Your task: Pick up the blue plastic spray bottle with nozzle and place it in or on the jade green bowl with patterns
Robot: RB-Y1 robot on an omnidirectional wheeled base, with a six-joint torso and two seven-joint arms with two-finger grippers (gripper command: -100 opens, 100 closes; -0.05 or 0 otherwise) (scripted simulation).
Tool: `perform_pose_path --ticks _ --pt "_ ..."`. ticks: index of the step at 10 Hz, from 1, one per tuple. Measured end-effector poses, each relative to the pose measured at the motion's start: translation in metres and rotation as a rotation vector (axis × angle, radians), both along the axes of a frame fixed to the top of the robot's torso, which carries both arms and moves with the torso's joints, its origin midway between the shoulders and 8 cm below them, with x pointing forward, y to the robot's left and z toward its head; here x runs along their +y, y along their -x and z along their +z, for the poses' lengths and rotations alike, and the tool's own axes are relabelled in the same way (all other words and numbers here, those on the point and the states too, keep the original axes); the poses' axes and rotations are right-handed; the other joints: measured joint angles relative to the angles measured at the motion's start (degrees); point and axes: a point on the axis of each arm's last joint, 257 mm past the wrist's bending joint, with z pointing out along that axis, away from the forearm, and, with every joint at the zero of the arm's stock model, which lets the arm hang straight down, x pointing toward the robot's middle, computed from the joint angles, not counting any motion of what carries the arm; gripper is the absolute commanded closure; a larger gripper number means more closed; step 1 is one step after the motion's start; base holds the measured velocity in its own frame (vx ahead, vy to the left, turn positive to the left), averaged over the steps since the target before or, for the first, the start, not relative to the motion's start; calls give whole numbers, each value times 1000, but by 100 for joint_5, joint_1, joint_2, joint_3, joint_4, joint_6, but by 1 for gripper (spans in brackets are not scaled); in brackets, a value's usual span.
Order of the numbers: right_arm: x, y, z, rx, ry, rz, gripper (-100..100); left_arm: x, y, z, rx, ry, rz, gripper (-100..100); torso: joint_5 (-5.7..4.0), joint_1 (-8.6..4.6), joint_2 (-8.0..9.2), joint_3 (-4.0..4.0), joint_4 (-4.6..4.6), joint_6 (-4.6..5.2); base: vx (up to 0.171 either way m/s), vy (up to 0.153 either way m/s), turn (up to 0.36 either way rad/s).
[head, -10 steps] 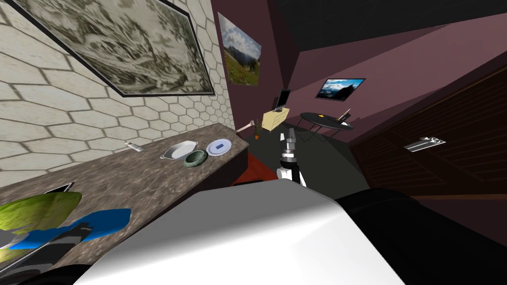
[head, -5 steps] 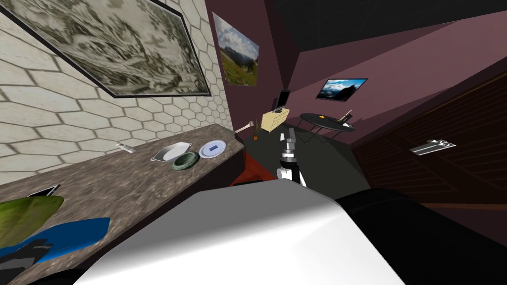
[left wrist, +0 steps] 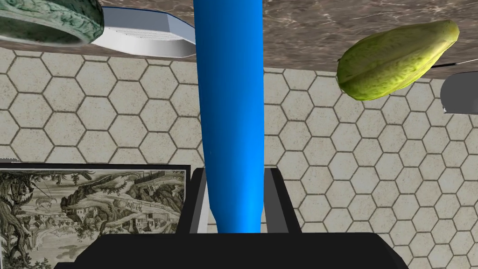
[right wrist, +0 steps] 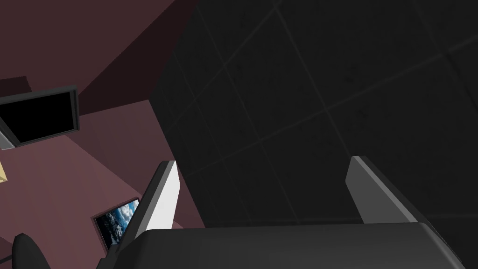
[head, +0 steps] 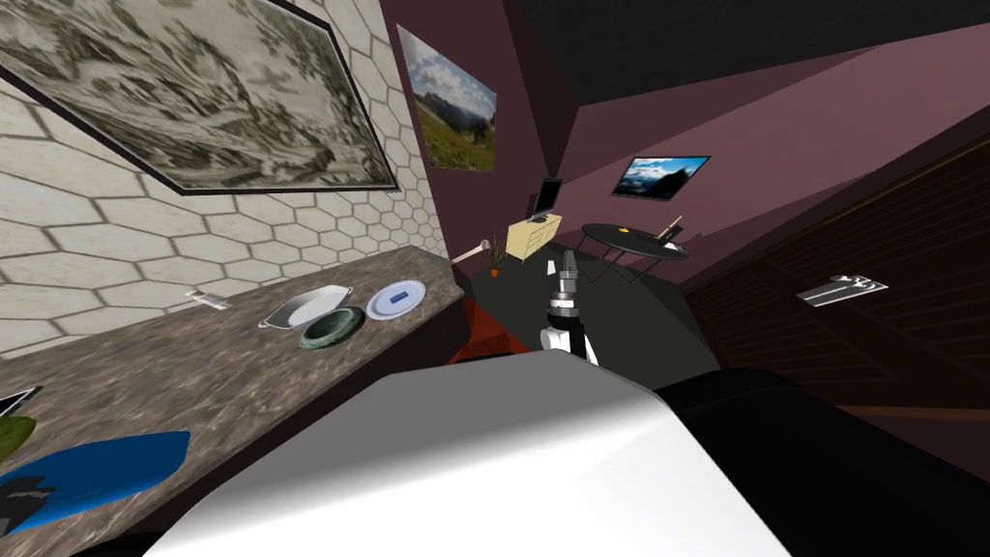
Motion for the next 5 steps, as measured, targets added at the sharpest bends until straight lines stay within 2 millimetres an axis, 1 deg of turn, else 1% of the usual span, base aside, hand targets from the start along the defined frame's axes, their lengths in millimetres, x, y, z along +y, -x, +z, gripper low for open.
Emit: perform_pose_path --ticks 1,2,3,5 --pt "0 0 0 0 0 0 0 1 -6 3 -1 0 -1 100 0 9 -16 -9 -4 8 171 -110 -85" --pt "0 0 0 0 0 0 0 3 -12 8 -3 -1 -4 100 1 14 -22 -14 -6 12 163 -77 -65" --pt "0 0 0 0 0 0 0 4 -20 13 -6 -1 -8 100 2 25 -24 -15 -7 14 171 -41 -69" --pt "0 0 0 0 0 0 0 4 -39 21 -14 -3 -19 100 7 45 -42 -26 -11 24 202 -29 -81"
